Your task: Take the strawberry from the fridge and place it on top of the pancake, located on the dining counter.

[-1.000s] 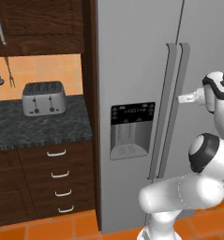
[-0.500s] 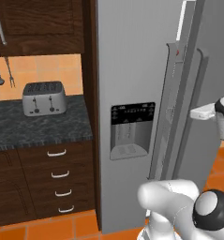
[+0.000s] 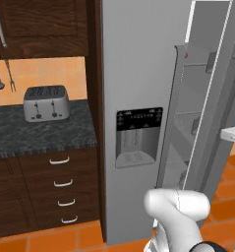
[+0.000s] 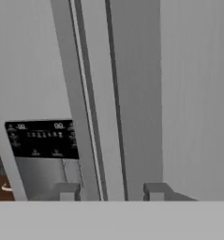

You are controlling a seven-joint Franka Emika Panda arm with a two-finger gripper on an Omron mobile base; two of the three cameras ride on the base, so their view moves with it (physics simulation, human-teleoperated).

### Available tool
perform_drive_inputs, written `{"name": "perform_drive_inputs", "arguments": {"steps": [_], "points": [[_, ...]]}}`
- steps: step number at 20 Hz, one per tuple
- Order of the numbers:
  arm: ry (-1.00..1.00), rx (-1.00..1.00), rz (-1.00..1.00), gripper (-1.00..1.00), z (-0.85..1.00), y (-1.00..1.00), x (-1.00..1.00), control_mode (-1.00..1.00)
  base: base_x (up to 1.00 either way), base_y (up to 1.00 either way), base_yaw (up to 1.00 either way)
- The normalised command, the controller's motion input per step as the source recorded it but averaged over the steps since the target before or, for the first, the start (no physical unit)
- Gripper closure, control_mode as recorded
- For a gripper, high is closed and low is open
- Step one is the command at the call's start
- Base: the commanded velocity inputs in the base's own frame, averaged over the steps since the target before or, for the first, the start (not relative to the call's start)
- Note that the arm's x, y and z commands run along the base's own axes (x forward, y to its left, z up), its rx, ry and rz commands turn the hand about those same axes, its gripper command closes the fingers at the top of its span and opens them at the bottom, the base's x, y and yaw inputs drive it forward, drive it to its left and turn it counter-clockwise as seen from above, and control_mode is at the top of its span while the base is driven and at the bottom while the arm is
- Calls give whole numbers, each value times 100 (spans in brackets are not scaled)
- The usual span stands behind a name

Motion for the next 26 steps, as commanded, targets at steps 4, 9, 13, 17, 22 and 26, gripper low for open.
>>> {"name": "perform_drive_inputs", "arguments": {"steps": [4, 9, 13, 17, 22, 26], "points": [[5, -9, -1, -100, 41, 1, -100, -100, 0, 0, 0], [4, -7, 0, -100, 22, -40, -100, -100, 0, 0, 0], [0, -30, -1, -100, 32, 32, -71, -100, 0, 0, 0], [0, -66, -4, -100, 63, 100, 49, -100, 0, 0, 0], [11, -50, 6, -100, 35, 70, 84, -100, 0, 0, 0], [24, -53, 1, -100, -1, 36, 100, -100, 0, 0, 0]]}}
